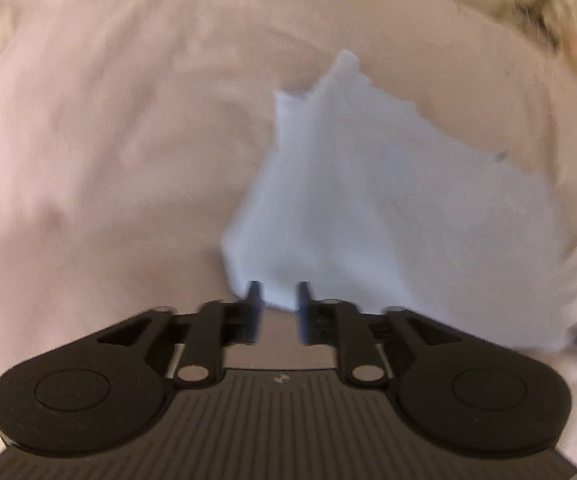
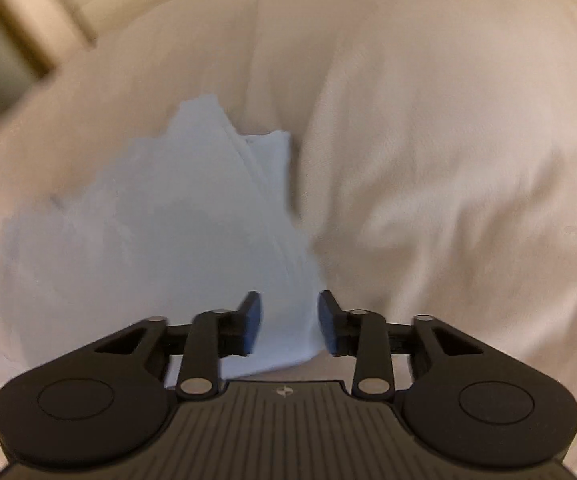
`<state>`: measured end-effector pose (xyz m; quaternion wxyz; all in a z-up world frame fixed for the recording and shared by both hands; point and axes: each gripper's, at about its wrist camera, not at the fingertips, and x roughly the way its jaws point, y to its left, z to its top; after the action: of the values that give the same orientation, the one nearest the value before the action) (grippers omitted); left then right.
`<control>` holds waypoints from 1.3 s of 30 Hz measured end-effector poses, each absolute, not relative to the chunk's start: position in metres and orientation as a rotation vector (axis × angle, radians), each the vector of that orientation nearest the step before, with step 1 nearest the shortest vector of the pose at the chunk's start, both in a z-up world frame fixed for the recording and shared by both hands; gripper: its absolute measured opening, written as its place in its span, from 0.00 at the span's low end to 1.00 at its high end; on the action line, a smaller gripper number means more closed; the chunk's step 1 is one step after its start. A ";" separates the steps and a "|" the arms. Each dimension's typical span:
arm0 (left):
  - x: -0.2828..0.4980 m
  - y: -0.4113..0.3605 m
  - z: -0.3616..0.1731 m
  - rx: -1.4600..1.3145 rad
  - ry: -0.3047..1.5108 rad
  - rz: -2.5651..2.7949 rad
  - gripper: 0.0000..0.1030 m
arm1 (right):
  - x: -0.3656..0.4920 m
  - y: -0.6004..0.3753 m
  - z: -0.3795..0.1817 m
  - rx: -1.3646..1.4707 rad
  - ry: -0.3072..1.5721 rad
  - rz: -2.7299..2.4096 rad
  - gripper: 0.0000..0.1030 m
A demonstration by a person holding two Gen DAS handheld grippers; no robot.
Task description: Fold clothes
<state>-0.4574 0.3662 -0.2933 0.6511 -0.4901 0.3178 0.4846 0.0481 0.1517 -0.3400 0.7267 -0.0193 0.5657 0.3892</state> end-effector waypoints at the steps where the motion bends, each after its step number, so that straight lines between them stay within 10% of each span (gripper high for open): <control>1: -0.456 0.364 -0.299 -1.183 0.677 1.091 0.32 | 0.044 0.148 -0.344 0.048 1.305 0.849 0.52; 5: -0.462 0.366 -0.332 -1.397 0.516 1.140 0.37 | 0.029 0.141 -0.376 0.326 1.478 0.765 0.52; 8: -0.475 0.371 -0.350 -1.466 0.401 1.195 0.07 | 0.031 0.134 -0.399 0.485 1.486 0.685 0.49; 10: -0.475 0.373 -0.346 -1.418 0.407 1.186 0.06 | 0.037 0.132 -0.407 0.550 1.478 0.656 0.10; 13: -0.463 0.370 -0.326 -1.196 0.515 1.140 0.07 | 0.042 0.134 -0.403 0.520 1.464 0.677 0.07; 23: -0.469 0.371 -0.310 -0.948 0.730 1.152 0.32 | 0.070 0.107 -0.391 0.489 1.501 0.668 0.14; 28: -0.500 0.362 -0.285 -0.988 0.753 1.332 0.14 | 0.077 0.088 -0.355 0.337 1.340 0.581 0.27; 39: -0.378 0.383 -0.310 -0.696 0.978 1.249 0.20 | 0.007 0.195 -0.335 -0.330 1.003 0.977 0.28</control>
<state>-0.3780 0.3834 -0.3099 0.6479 -0.3063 0.4301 0.5491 0.0067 0.1951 -0.3347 0.7524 -0.1511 0.4593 0.4474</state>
